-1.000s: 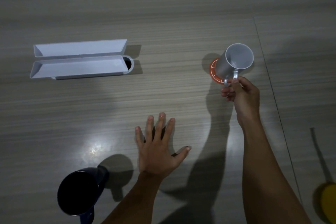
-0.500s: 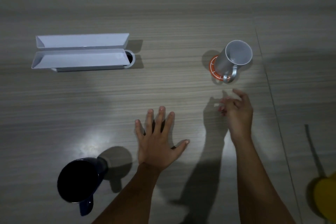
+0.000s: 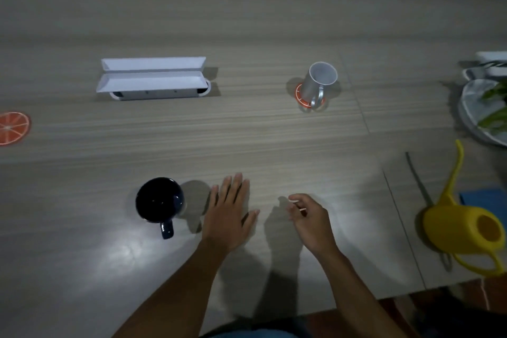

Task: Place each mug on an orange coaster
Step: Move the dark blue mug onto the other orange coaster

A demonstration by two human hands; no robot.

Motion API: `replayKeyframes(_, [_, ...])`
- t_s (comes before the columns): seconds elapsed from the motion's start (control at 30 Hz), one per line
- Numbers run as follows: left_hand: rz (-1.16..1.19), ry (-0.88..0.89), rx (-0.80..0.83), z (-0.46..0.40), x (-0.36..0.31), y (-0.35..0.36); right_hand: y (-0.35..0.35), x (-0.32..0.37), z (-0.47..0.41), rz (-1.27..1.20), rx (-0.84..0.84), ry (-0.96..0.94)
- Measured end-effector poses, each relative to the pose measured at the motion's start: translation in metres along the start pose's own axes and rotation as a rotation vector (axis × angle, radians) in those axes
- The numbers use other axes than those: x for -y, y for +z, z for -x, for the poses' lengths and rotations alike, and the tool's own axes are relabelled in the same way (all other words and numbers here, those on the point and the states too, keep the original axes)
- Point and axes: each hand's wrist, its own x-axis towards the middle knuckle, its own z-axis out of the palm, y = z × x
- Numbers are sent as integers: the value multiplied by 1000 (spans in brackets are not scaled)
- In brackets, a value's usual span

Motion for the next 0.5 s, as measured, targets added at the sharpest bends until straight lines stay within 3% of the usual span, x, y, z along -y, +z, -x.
replayKeyframes(0.2, [2, 79, 33, 79, 30, -3, 41, 4, 36, 137, 87, -113])
replayKeyframes(0.33, [76, 128, -55, 113, 56, -6, 79, 12, 44, 294, 72, -268])
replayKeyframes(0.4, [211, 85, -130, 131, 69, -7, 99, 19, 46, 349, 85, -334])
replayKeyframes(0.5, [555, -114, -210, 148, 79, -19, 126, 24, 50, 472, 159, -392])
